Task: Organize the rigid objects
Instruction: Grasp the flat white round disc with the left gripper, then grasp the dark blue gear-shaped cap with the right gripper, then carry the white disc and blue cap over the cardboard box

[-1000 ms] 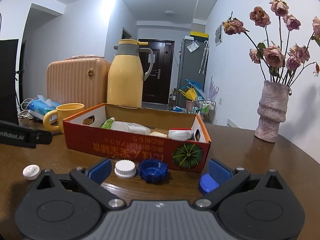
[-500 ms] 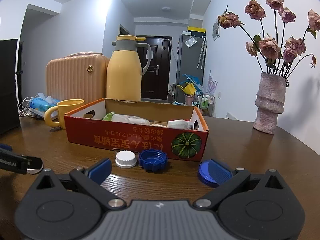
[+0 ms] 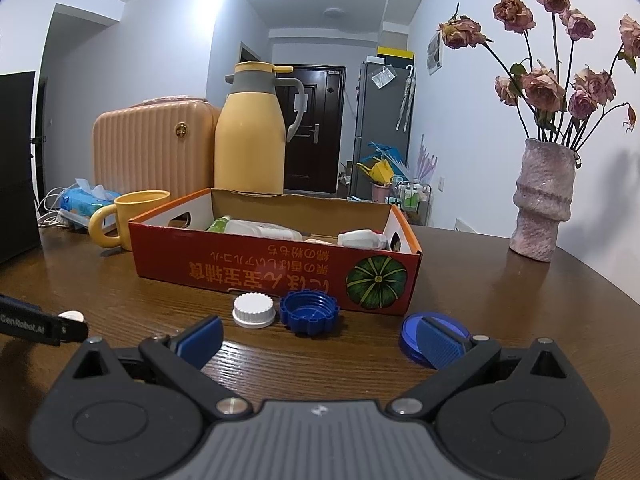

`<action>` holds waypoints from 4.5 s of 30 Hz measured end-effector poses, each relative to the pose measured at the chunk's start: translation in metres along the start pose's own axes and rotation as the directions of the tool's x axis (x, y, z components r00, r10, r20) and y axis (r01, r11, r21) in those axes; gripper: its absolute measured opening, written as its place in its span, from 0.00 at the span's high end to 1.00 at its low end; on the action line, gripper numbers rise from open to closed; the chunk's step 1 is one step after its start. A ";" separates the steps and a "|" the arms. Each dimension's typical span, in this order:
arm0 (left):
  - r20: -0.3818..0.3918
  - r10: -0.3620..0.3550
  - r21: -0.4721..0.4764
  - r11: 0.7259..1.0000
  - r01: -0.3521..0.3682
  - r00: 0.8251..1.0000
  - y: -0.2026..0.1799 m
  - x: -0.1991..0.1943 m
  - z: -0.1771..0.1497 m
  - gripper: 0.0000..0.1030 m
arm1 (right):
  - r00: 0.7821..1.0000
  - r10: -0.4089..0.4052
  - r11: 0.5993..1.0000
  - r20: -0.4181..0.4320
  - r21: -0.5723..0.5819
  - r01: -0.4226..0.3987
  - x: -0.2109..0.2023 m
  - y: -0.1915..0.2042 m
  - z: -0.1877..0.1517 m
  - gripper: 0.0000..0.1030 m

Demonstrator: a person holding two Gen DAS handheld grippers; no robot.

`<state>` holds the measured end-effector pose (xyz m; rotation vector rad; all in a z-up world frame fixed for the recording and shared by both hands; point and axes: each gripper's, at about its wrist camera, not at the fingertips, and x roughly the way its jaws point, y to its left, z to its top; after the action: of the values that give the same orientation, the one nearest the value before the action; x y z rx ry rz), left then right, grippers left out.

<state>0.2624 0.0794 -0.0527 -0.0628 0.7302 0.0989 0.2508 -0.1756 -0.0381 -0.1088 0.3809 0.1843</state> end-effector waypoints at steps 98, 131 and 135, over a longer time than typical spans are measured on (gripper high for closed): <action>0.216 -0.034 0.009 0.999 0.033 0.976 -0.041 -0.038 0.048 0.63 | 0.996 0.085 0.996 0.039 0.026 -0.086 0.018 0.016 0.043 0.49; 0.266 -0.041 -0.088 0.994 0.066 0.963 -0.059 0.019 0.126 0.63 | 0.993 0.023 0.996 0.119 0.083 -0.033 0.088 -0.019 0.093 0.49; 0.267 -0.042 -0.092 0.993 0.069 0.963 -0.062 0.030 0.135 0.63 | 0.992 0.025 0.995 0.124 0.096 -0.037 0.100 -0.021 0.099 0.49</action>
<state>0.3812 0.0324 0.0290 -0.1636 0.4550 0.0885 0.3813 -0.1667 0.0169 0.0051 0.2689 0.2019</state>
